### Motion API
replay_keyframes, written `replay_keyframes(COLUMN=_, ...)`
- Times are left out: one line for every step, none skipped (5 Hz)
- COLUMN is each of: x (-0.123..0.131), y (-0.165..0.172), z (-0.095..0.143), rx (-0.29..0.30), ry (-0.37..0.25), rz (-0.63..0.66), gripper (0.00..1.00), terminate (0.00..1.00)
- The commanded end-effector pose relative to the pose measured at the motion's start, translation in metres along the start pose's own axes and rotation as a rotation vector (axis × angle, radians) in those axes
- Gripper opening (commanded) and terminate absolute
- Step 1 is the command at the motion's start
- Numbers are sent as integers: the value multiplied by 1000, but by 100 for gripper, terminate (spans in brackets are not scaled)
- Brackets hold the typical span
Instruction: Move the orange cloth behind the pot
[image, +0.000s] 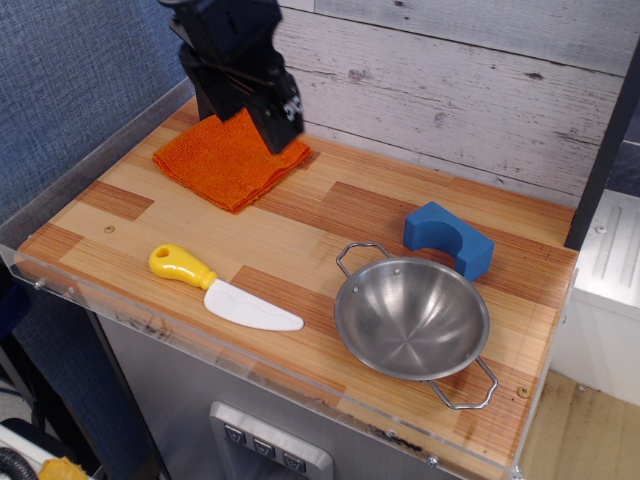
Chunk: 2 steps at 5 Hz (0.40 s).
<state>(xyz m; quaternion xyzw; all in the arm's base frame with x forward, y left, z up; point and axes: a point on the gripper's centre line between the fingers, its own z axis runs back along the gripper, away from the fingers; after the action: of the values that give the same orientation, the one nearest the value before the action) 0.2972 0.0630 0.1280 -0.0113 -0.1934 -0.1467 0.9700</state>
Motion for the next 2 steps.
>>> replay_keyframes(x=21, y=50, z=-20, rx=53, ry=-61, rz=81, gripper=100, terminate=0)
replay_keyframes(x=20, y=66, z=-40, rx=50, ry=-37, rz=113, gripper=100, terminate=0)
